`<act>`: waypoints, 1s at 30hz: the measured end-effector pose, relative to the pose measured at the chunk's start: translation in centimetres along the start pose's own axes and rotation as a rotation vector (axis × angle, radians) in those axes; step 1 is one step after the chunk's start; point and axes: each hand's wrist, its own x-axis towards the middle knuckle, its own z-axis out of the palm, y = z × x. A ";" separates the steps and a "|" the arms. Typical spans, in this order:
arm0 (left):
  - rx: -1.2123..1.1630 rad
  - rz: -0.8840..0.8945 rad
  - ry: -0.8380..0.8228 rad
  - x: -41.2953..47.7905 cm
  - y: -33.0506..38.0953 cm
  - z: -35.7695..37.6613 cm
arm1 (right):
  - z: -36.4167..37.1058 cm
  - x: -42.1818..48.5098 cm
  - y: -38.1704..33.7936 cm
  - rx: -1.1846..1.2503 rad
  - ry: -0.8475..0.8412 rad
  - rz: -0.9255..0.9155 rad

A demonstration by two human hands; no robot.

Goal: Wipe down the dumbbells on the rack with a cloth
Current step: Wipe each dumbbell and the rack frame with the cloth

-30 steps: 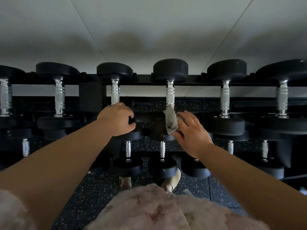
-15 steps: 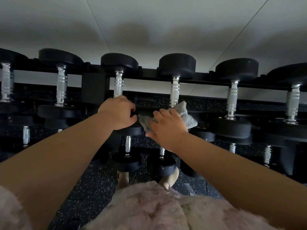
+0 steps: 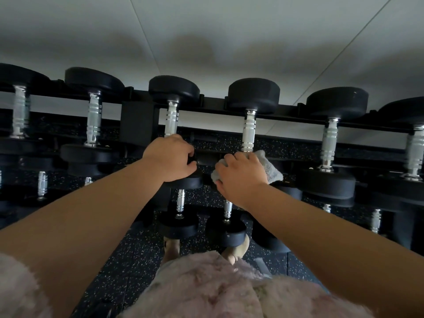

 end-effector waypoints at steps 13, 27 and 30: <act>0.002 0.030 0.087 -0.2 0.0 0.0 | 4.0 -6.9 3.8 0.232 0.095 0.153; -0.010 0.013 0.041 -0.2 0.3 -0.4 | 5.9 -7.3 3.2 0.771 0.155 0.370; -0.010 0.020 0.069 -0.3 0.3 -0.4 | 5.1 -5.5 3.7 0.971 0.130 0.481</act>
